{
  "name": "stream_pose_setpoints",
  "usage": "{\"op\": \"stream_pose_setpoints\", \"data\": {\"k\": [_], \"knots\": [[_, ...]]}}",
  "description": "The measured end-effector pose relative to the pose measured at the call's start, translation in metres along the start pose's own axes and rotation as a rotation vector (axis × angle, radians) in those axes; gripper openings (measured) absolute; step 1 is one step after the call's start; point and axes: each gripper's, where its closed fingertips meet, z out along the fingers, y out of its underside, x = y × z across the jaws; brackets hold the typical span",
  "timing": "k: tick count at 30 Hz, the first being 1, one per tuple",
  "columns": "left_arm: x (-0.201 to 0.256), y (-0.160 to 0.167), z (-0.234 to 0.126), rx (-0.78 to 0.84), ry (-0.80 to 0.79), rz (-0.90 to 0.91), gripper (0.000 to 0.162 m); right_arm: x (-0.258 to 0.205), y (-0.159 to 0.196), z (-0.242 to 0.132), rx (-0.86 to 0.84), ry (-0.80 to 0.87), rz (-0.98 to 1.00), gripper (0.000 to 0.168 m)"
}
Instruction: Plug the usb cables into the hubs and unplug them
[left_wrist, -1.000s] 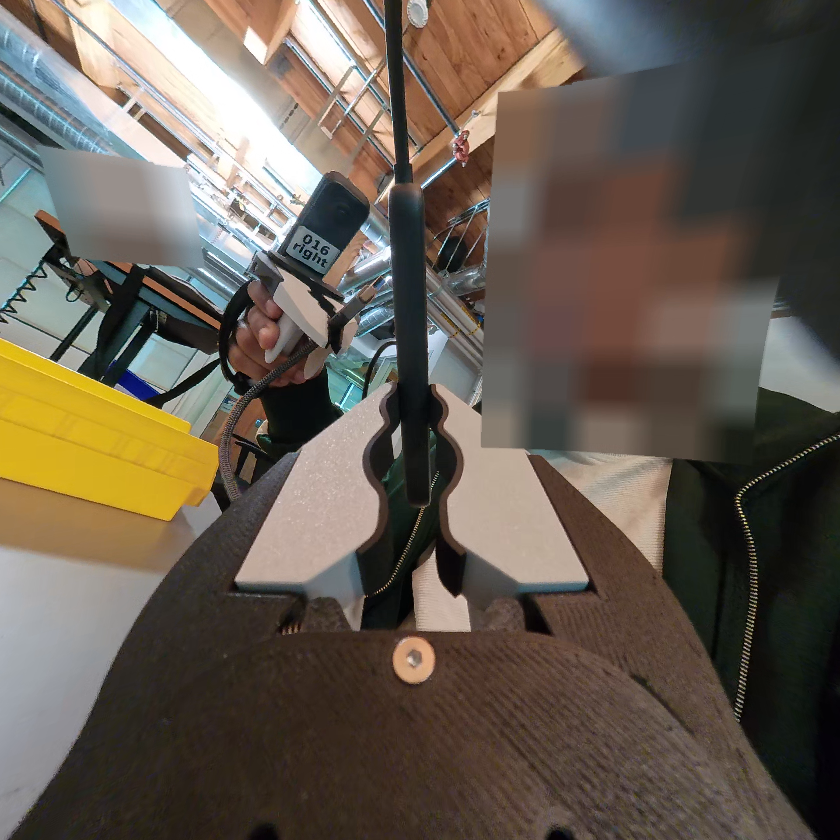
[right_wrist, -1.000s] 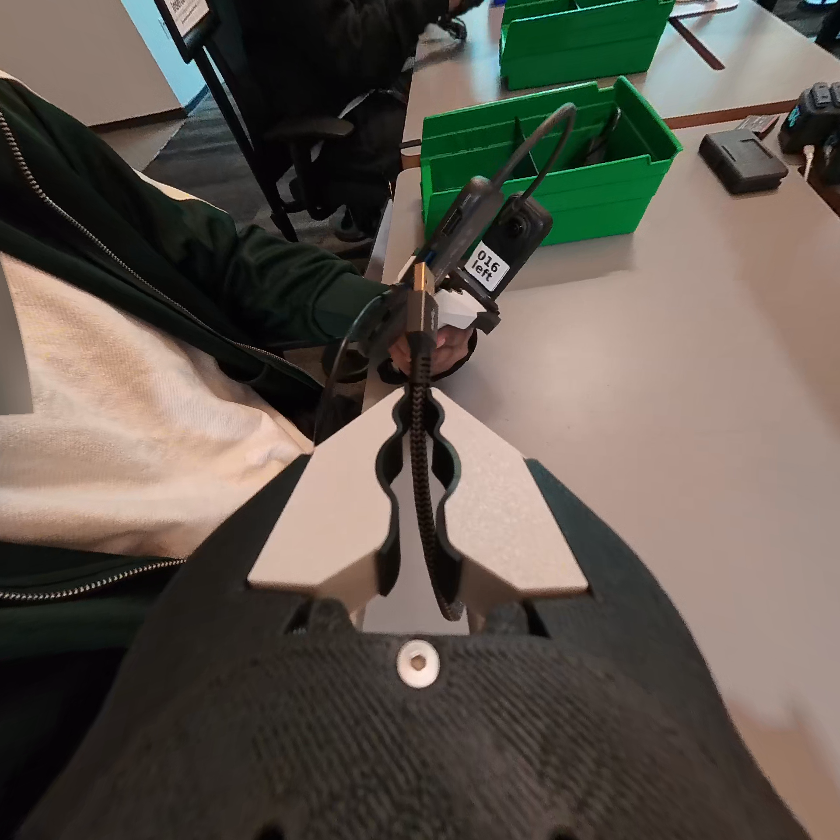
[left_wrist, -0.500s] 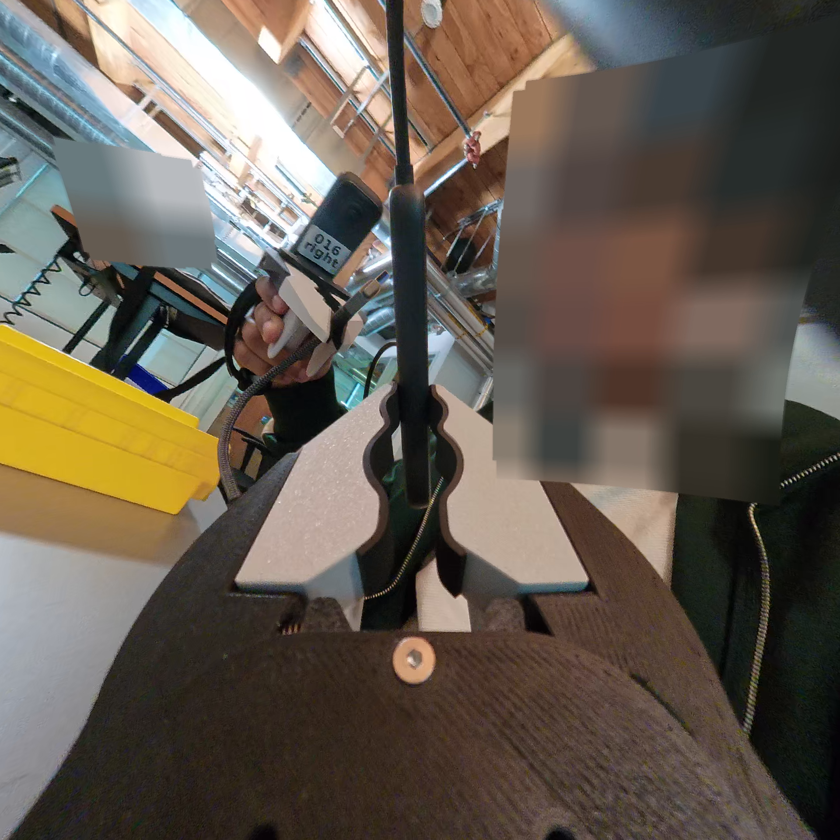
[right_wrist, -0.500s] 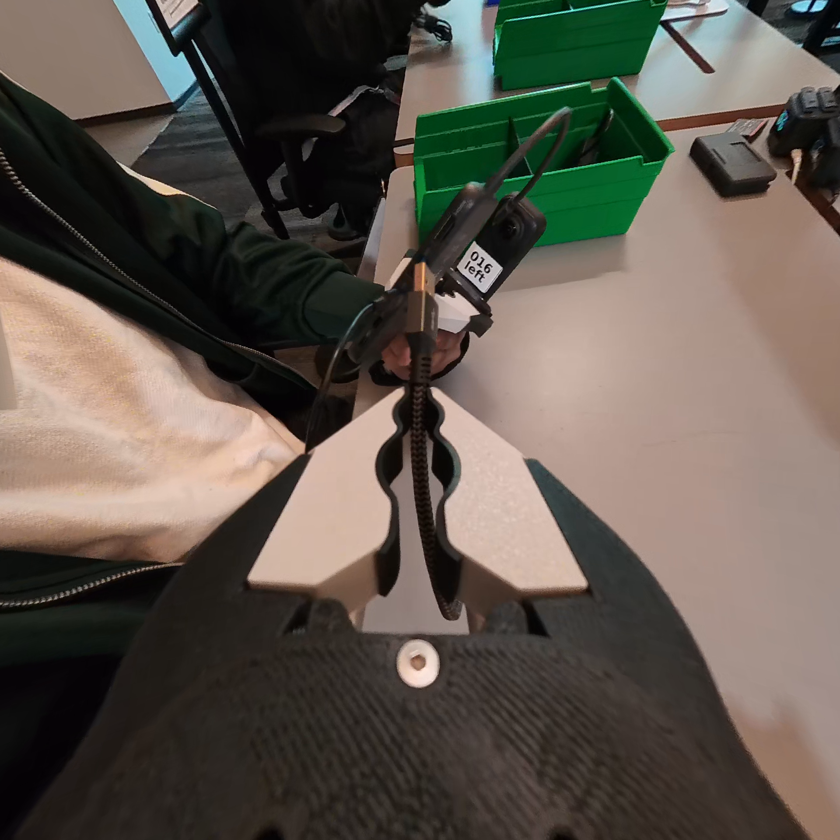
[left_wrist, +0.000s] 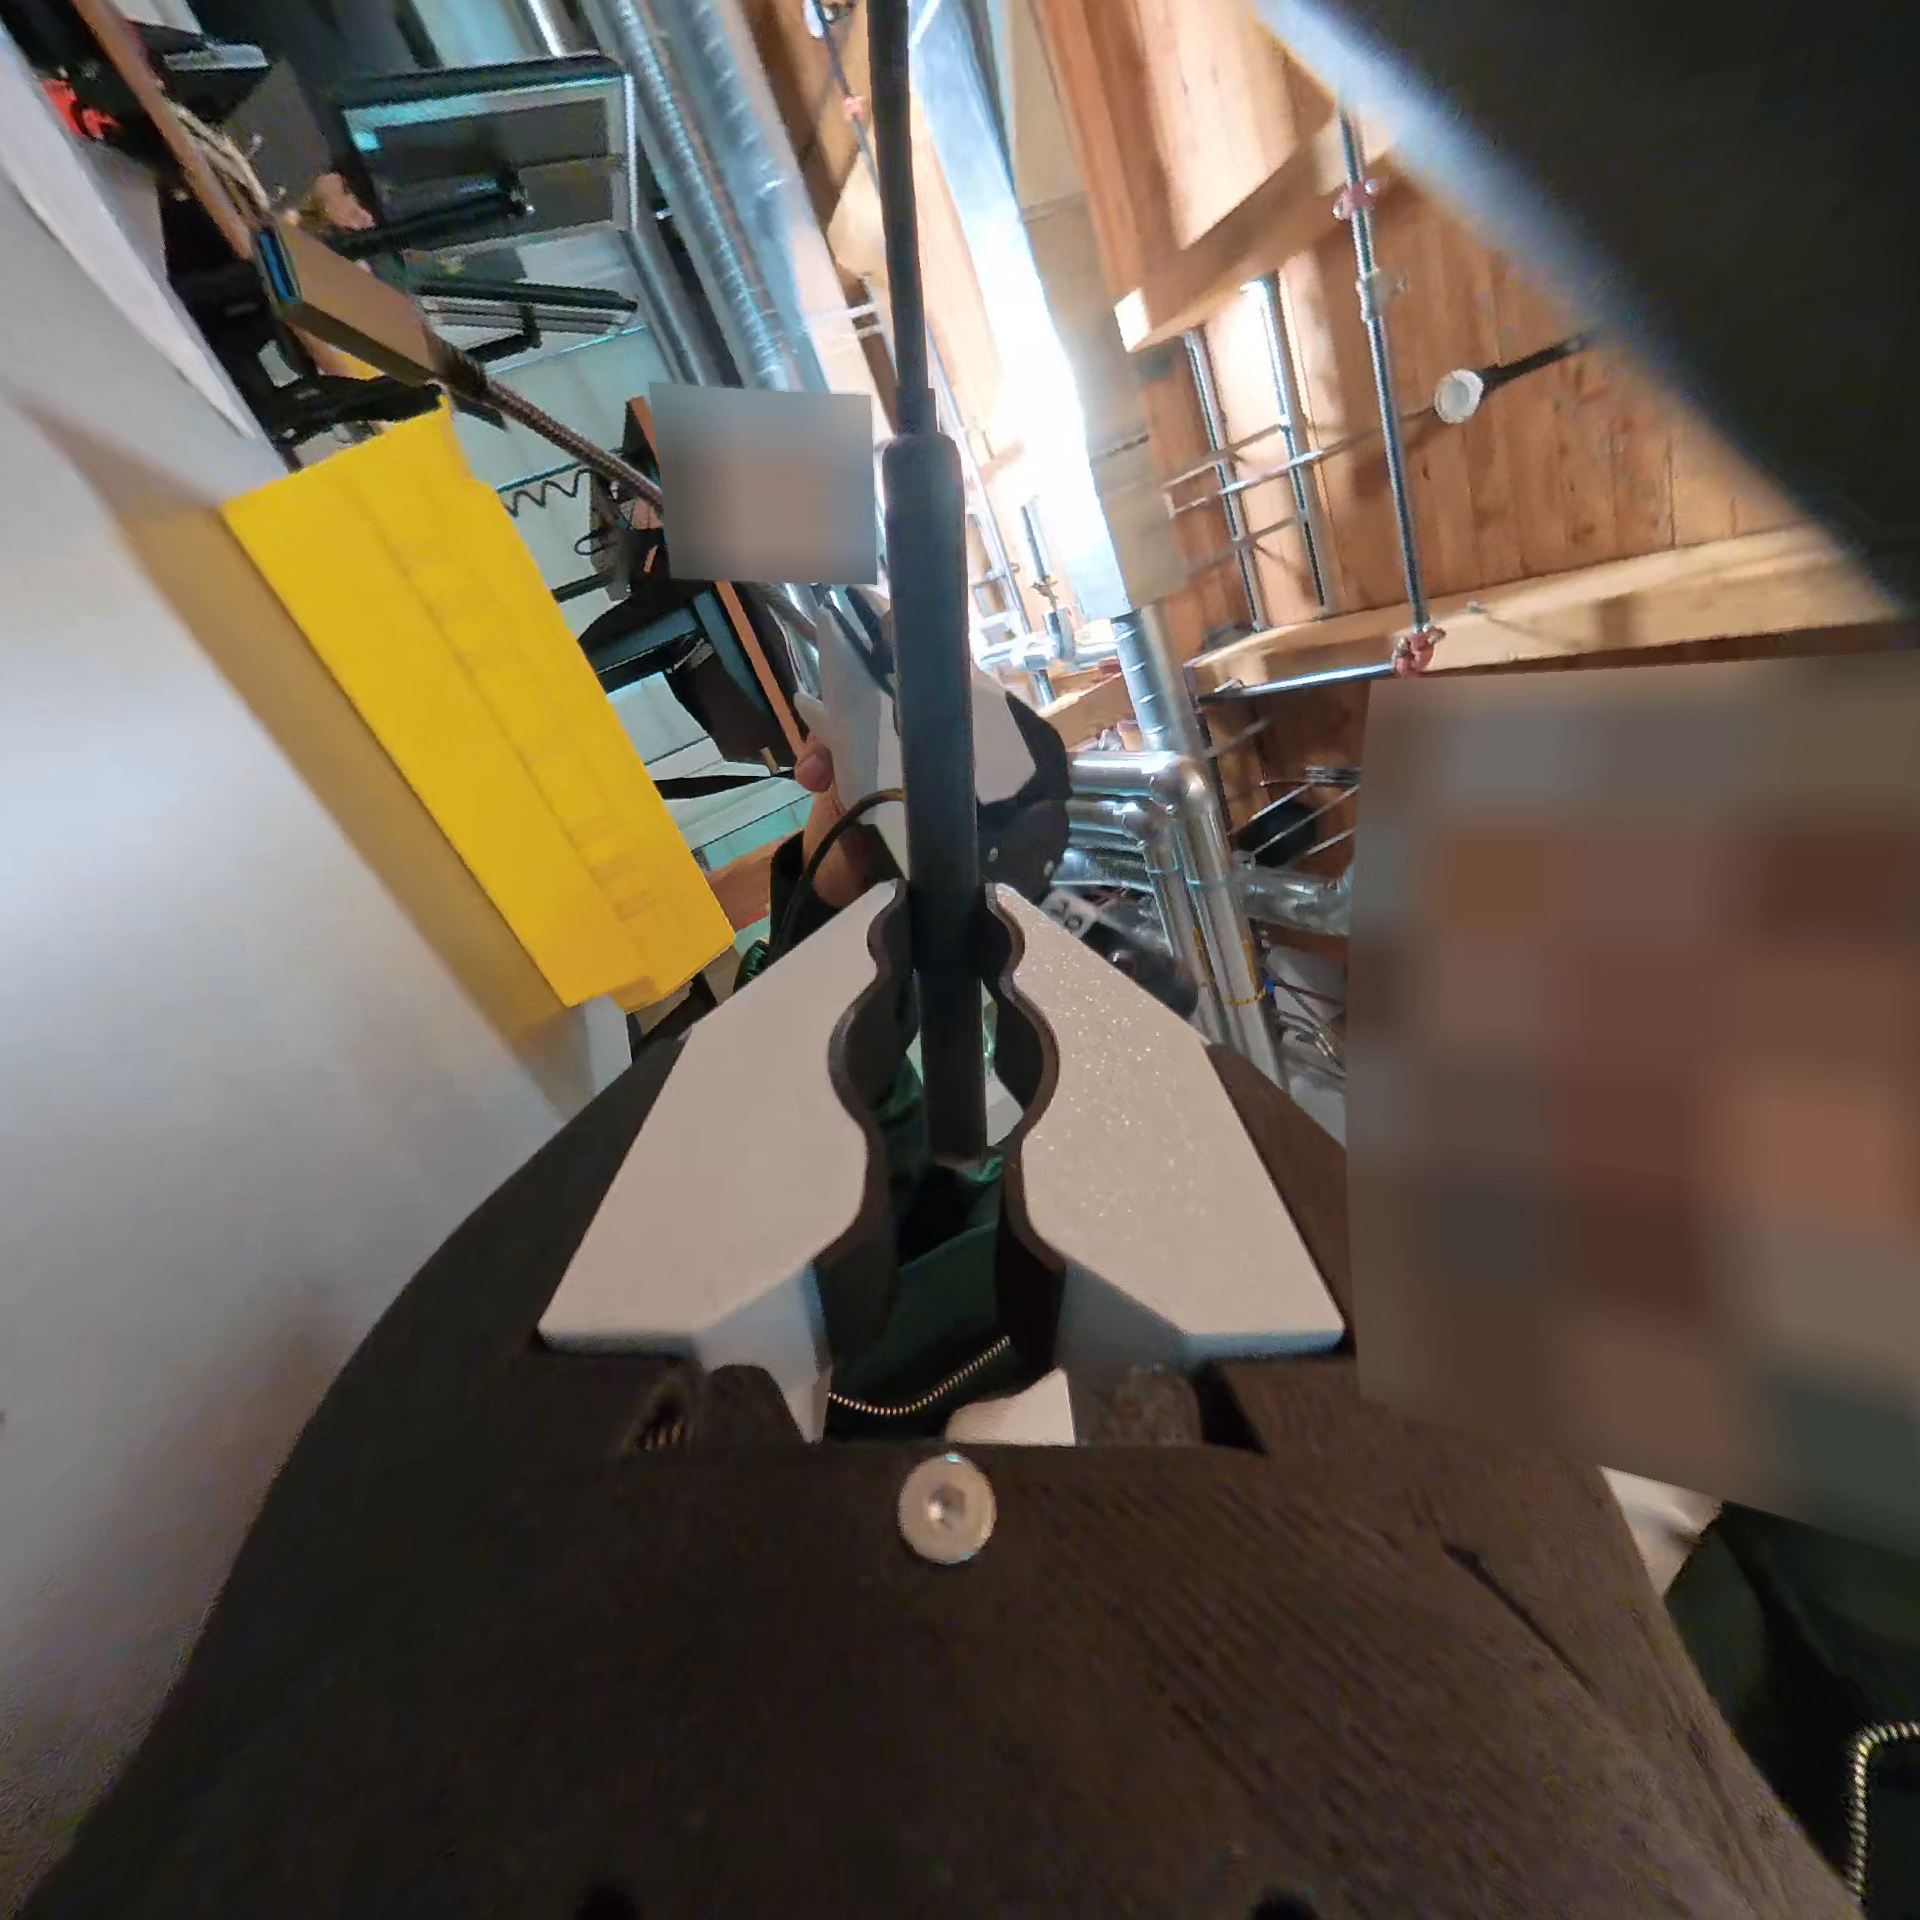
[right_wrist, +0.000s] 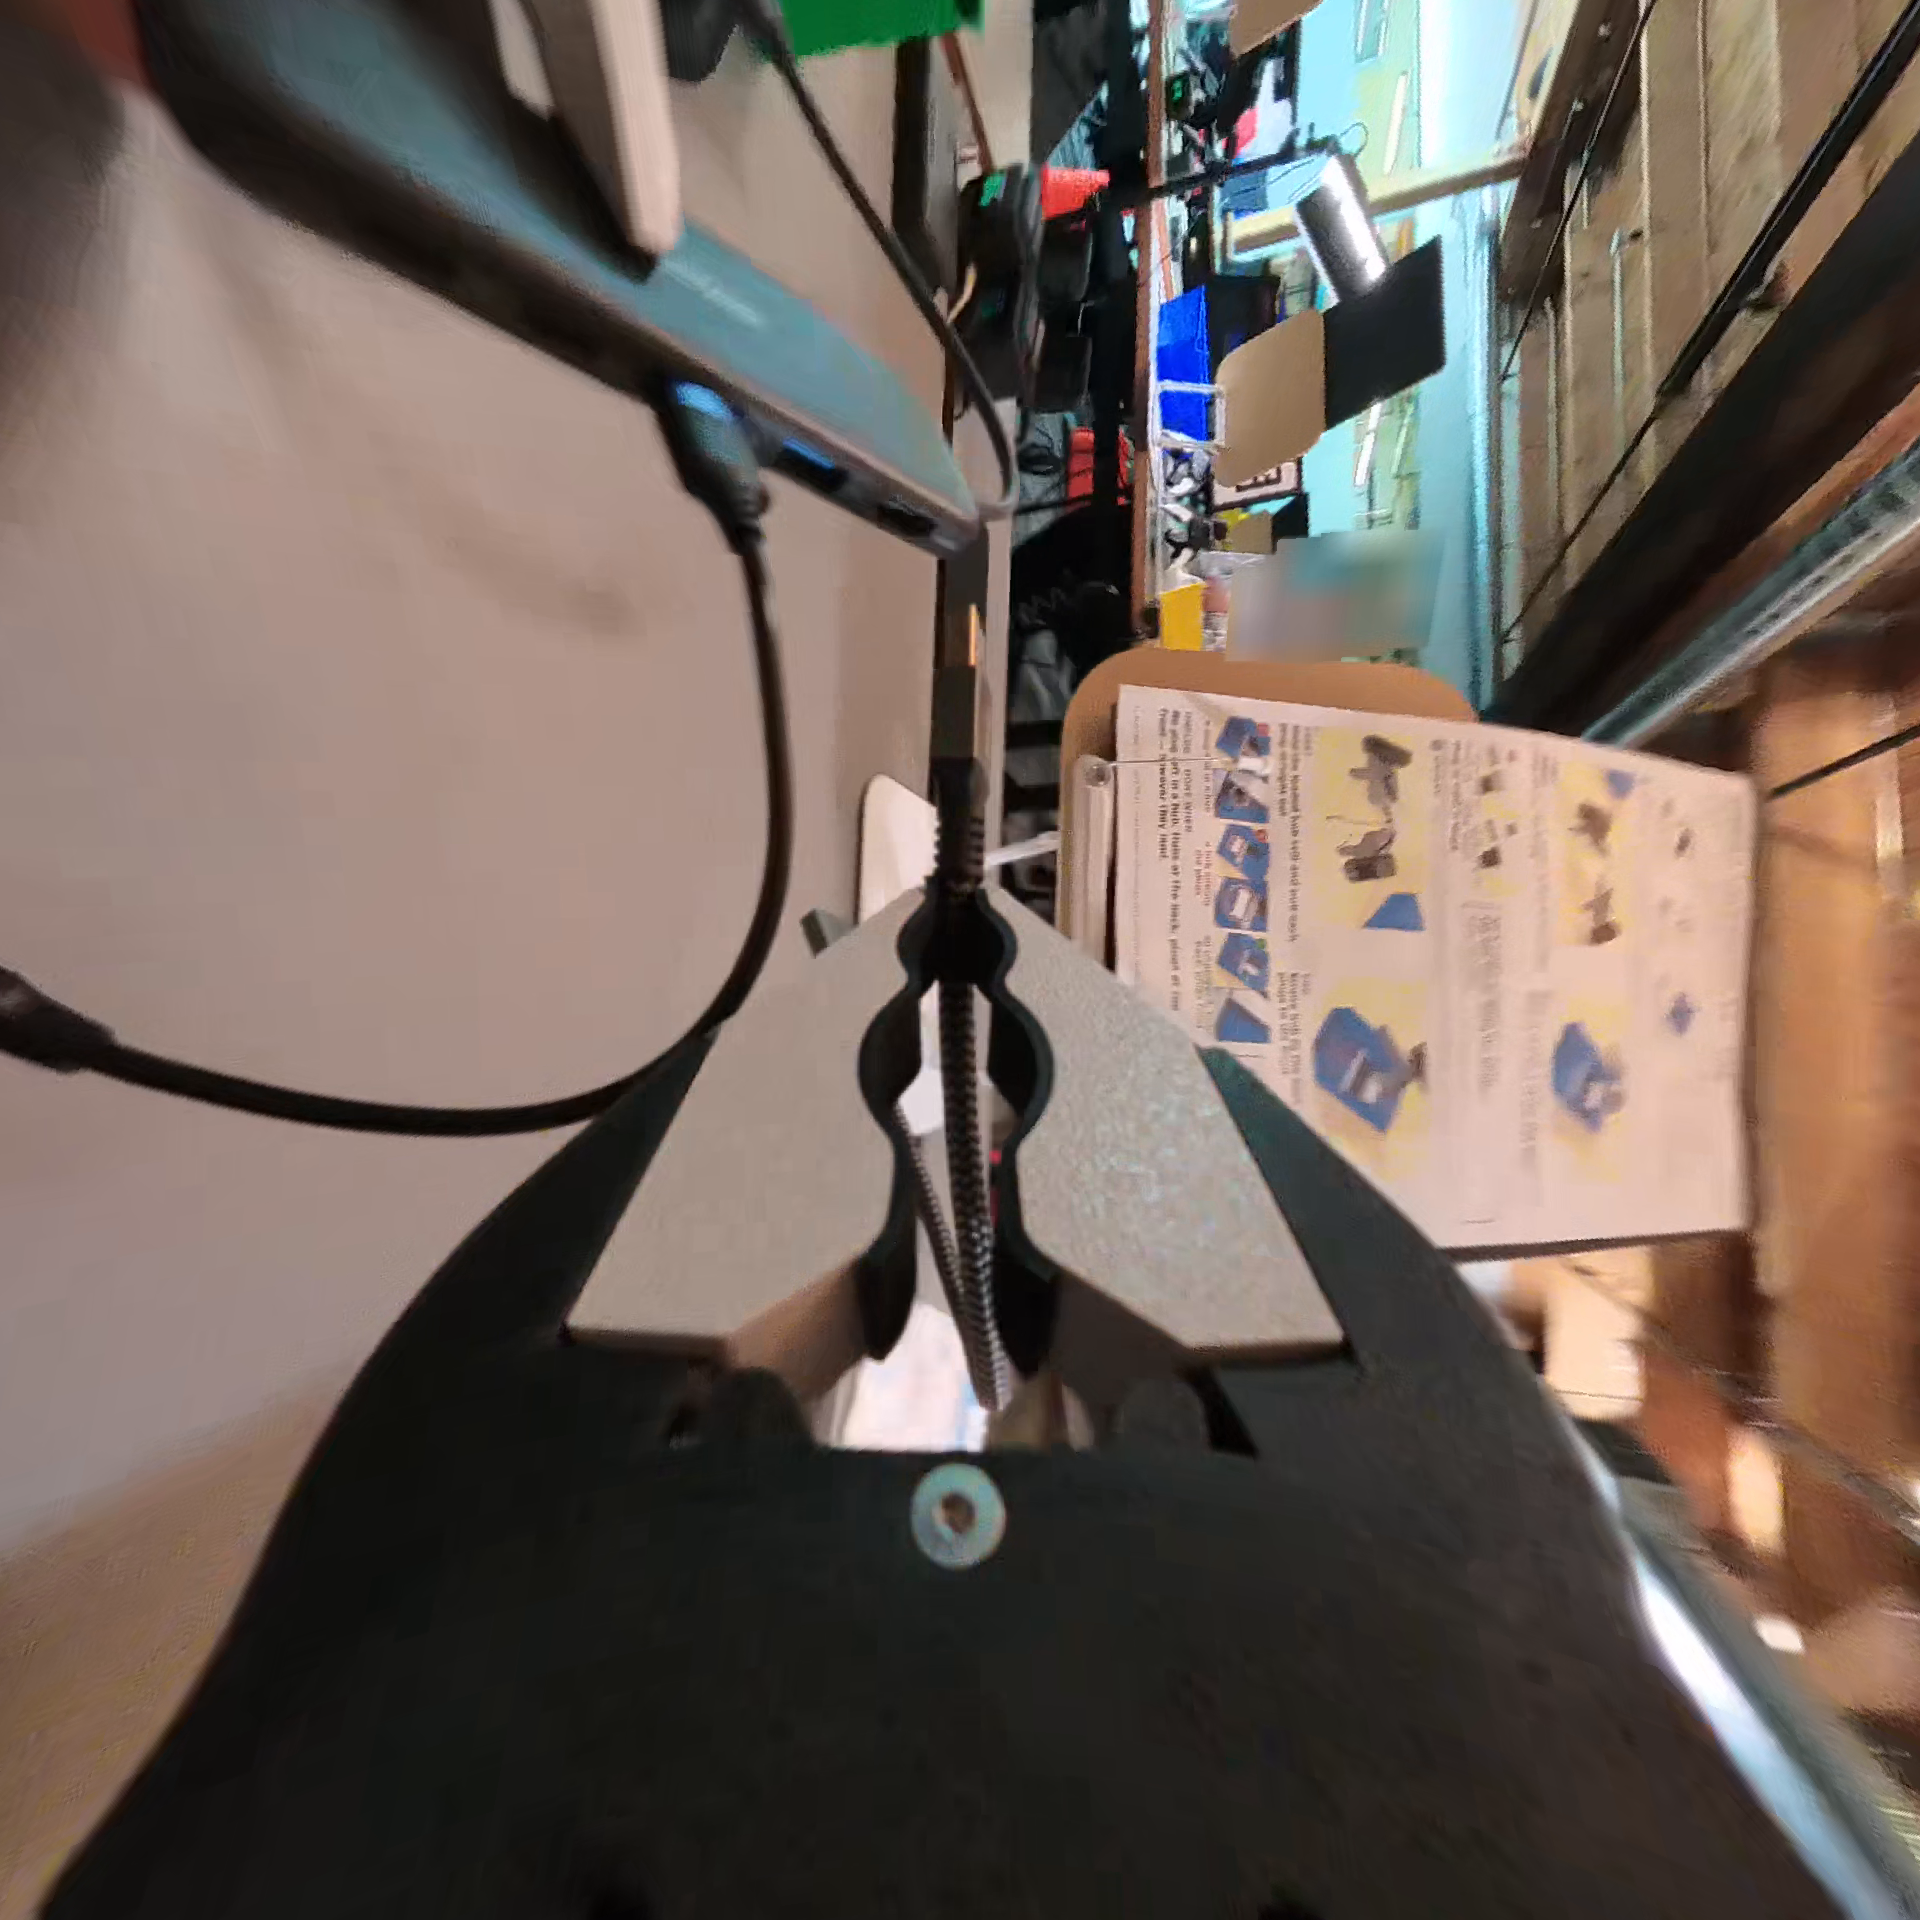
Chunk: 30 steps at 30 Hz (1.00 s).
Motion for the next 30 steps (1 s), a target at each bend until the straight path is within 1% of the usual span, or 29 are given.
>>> {"op": "stream_pose_setpoints", "data": {"k": [1,3,5,10,13,17,19,22,24,26,30], "knots": [[-0.002,-0.001,-0.001,0.003,-0.011,-0.012,0.008,-0.003,0.000,0.001,-0.013,0.013,-0.056,0.004],[-0.007,-0.001,-0.003,0.002,-0.033,-0.030,0.009,-0.007,-0.001,0.003,-0.031,0.034,-0.147,0.003],[-0.010,0.000,-0.005,-0.012,-0.049,-0.044,0.009,-0.013,-0.003,0.004,-0.036,0.018,-0.201,0.003],[-0.021,0.012,-0.009,-0.106,-0.113,-0.094,0.009,-0.027,-0.012,0.004,-0.038,-0.003,-0.319,0.003],[-0.018,0.013,-0.009,-0.121,-0.098,-0.103,0.009,-0.031,-0.016,0.005,-0.053,0.007,-0.407,0.003],[-0.018,0.012,-0.011,-0.120,-0.095,-0.104,0.009,-0.028,-0.016,0.007,-0.082,0.055,-0.462,0.003],[-0.018,0.012,-0.011,-0.119,-0.099,-0.103,0.009,-0.030,-0.016,0.007,-0.079,0.045,-0.456,0.003],[-0.018,0.011,-0.012,-0.119,-0.102,-0.096,0.009,-0.042,-0.007,0.010,-0.103,-0.059,-0.382,0.003],[-0.016,0.009,-0.013,-0.112,-0.097,-0.092,0.009,-0.053,0.006,0.013,-0.141,-0.153,-0.286,0.002],[-0.015,0.006,-0.015,-0.105,-0.091,-0.082,0.009,-0.065,0.019,0.015,-0.170,-0.258,-0.136,0.004],[-0.011,0.001,-0.018,-0.088,-0.071,-0.075,0.009,-0.097,0.031,0.012,-0.155,-0.502,0.186,0.004]]}}
